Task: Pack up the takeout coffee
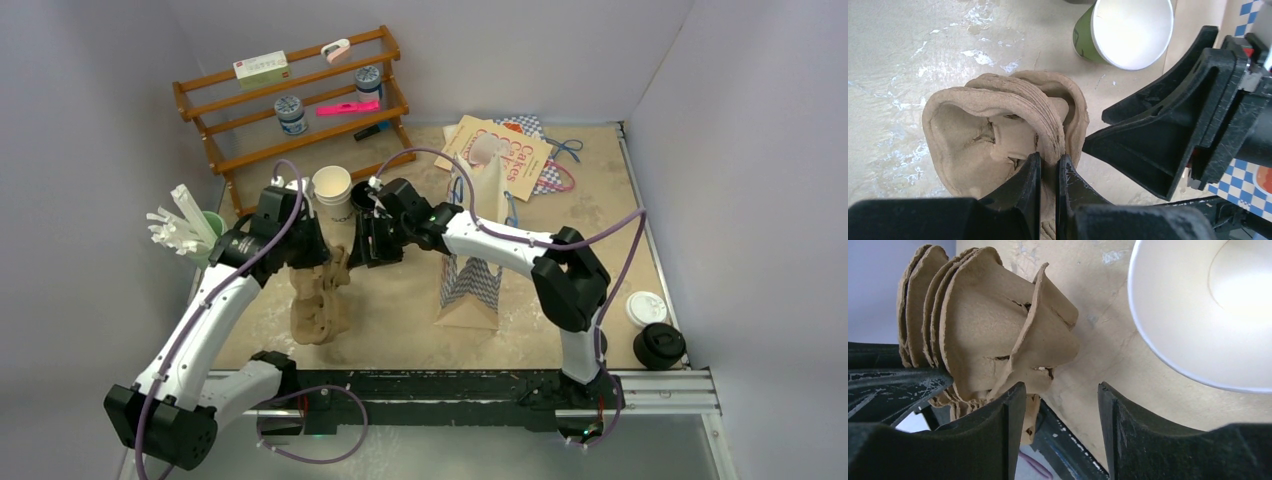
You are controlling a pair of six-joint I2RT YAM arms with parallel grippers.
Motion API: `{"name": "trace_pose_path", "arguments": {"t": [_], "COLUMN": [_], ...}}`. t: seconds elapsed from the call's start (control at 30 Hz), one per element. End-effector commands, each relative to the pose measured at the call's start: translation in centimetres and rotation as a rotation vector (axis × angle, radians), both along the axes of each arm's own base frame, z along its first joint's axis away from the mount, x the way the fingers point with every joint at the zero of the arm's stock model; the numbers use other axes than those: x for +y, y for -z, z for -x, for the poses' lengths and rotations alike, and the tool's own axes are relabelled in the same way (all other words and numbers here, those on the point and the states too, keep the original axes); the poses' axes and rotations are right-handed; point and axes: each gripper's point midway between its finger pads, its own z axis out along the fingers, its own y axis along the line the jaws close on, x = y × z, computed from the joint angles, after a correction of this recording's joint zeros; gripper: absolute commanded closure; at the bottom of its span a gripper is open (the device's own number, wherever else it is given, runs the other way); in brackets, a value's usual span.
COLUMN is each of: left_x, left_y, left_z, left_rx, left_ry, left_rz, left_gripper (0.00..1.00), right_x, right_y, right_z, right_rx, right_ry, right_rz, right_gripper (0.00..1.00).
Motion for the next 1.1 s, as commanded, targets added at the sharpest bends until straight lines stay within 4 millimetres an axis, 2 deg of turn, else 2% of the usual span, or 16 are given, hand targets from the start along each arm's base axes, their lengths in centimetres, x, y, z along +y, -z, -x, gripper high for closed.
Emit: {"name": "trace_pose_path", "arguments": {"t": [0.0,0.1,0.2,0.27,0.43,0.6,0.67,1.07], "left_x": [-0.7,-1.0,-1.1,-1.0,-0.7,-0.3,-0.4,-0.7], "left_y": [-1.6,-2.1,-2.0,-1.8,-2.0,-2.3,-2.4,-3.8], "left_z": [-0.3,-0.2,0.0,0.1,0.1,0.0,-0.1,-0.7], "left_rx": [-0.072,-0.095,-0.087,-0.078,-0.083,-0.085,-0.089,-0.116], "left_ry": [-0.041,-0.053,-0.061,-0.065,-0.085,-0.104,-0.106,-0.111], "left_rz": [0.085,0.125,0.138,0.135,0.127,0.113,0.118,0.146], "left_gripper": [1.0,1.0,1.0,1.0,1.0,1.0,1.0,1.0], "right_x": [1.4,1.6,1.2,1.1,0.5,0.1,0.3,1.9], "right_y": [-2.3,-2.6,-3.9,-4.6,-5.6,-7.8,-8.2,-6.2], "right_z": [0.3,0.5,0.6,0.7,0.9,0.0,0.4,1.9], "right_rx": [0.057,0.092,0.066,0.043,0.013,-0.087,-0.089,-0.053], "right_ry": [0.007,0.013,0.027,0.029,0.035,0.051,0.031,-0.034], "right_rz": [-0.065,-0.077,-0.108,-0.136,-0.156,-0.187,-0.209,-0.181], "right_gripper": [0.41,0.32,0.25,0.26,0.37,0.35,0.34,0.35]}}
